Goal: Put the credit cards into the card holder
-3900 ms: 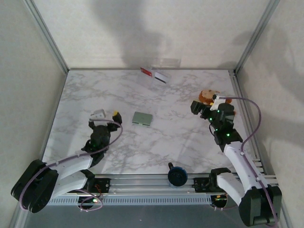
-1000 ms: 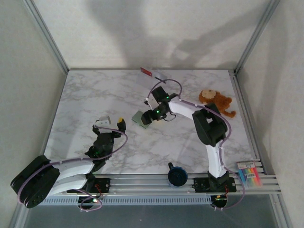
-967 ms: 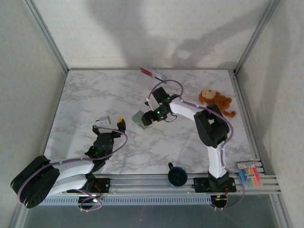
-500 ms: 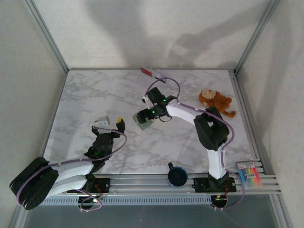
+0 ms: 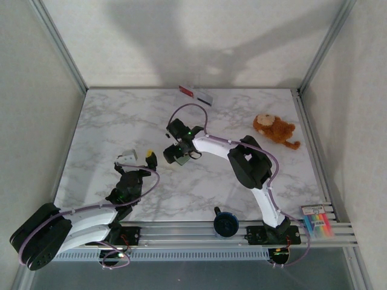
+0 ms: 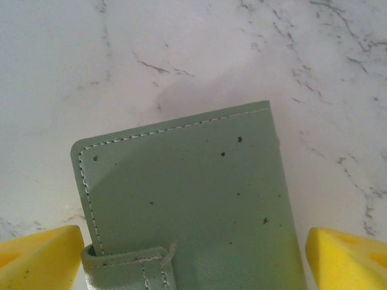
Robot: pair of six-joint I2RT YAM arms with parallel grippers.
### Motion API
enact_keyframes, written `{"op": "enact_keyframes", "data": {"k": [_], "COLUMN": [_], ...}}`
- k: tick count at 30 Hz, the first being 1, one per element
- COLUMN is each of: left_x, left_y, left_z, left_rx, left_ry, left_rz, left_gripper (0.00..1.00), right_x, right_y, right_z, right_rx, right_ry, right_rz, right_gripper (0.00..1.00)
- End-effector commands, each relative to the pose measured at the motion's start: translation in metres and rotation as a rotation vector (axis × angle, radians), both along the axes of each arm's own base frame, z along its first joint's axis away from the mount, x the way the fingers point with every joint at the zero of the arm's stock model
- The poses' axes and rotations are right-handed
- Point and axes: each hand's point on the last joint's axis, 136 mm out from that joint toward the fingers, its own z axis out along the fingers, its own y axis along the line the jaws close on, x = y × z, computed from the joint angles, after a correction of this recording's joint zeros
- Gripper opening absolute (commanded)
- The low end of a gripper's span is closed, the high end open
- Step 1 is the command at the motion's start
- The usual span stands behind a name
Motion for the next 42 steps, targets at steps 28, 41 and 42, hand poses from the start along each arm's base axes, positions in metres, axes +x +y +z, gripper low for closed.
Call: {"op": "enact_keyframes", "data": {"k": [28,41,42], "left_x": [0.008,0.023,0.023], "left_y": [-0.006,-0.004,0.005], "left_z": [0.000,0.004,0.006], "left_rx": [0.012,0.018,-0.035], "left_ry": [0.023,0.104,0.121], "left_rz": [0.006,0.099,0.183], "left_gripper": [0.99,0.99,0.99], "right_x": [-0.131,-0.120,-0.120], "right_y": [-0.020,-0.041,-0.042], "right_z": [0.004,0.035,0.037], "right_rx": [0.298,0.471,0.476], "right_ry": [0.662,0.693,0.686], "right_rz": [-0.387,-0.351,-0.346], "right_gripper": [0.82,0.76,0.76]}}
